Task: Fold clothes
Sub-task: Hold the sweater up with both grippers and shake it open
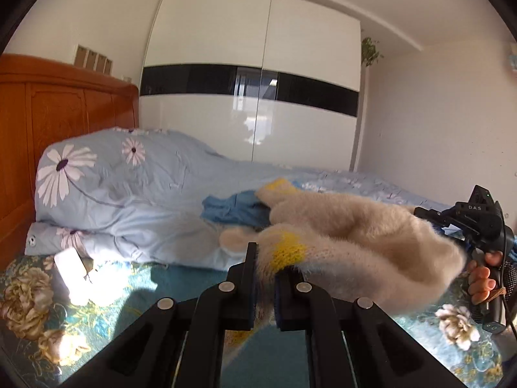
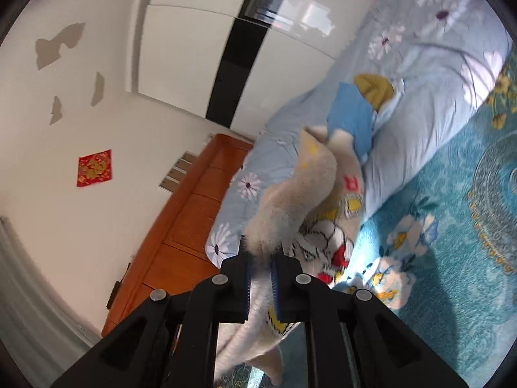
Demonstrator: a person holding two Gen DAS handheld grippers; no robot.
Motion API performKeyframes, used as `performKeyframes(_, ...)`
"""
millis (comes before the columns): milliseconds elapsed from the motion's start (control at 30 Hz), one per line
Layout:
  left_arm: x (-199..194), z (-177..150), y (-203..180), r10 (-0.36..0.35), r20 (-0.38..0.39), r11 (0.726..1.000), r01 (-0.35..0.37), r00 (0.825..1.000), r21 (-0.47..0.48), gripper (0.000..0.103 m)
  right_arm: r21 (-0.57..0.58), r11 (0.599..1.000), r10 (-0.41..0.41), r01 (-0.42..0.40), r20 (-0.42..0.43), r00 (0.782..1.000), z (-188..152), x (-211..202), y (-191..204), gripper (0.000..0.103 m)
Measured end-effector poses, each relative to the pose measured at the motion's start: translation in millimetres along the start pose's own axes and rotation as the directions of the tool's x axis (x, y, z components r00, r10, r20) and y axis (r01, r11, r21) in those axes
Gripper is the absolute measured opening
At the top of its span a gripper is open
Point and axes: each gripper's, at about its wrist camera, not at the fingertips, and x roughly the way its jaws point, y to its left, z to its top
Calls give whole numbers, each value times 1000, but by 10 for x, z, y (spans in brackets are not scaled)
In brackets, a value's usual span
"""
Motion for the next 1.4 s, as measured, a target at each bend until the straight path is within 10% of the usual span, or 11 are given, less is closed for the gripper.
performKeyframes(233,-647,545,-174,-93,157,995,86,983,49,8,-205,978,60,-31,139,988,-72,-861,905,11)
performKeyframes(433,-1379,974,-312,-164,319,981,121,933,151,8,-371,927,155,-52,253,955,-180,-1385,1723,11)
performKeyframes(633,-1835,1209,-187,-219,367,970,162,904,180,8,-391,919,46,46,223,974,-120,-1156,1772,11)
performKeyframes(767,-1456,1097,-123,-161,255,982,130,953,134,9,-394,911,-44,119,193,980,-62,-946,1738,11)
performKeyframes(900,-500,689,25,-104,-14,994,104,995,38,9,-373,909,-140,187,151,979,-22,-666,1512,11)
performKeyframes(1133,1087,-272,549,-72,-378,984,5,923,-176,9,-249,918,-313,307,17,950,-11,65,452,11)
performKeyframes(1400,1954,-901,854,-43,-508,951,-120,860,-283,9,-146,879,-472,453,-137,871,-5,833,-625,14)
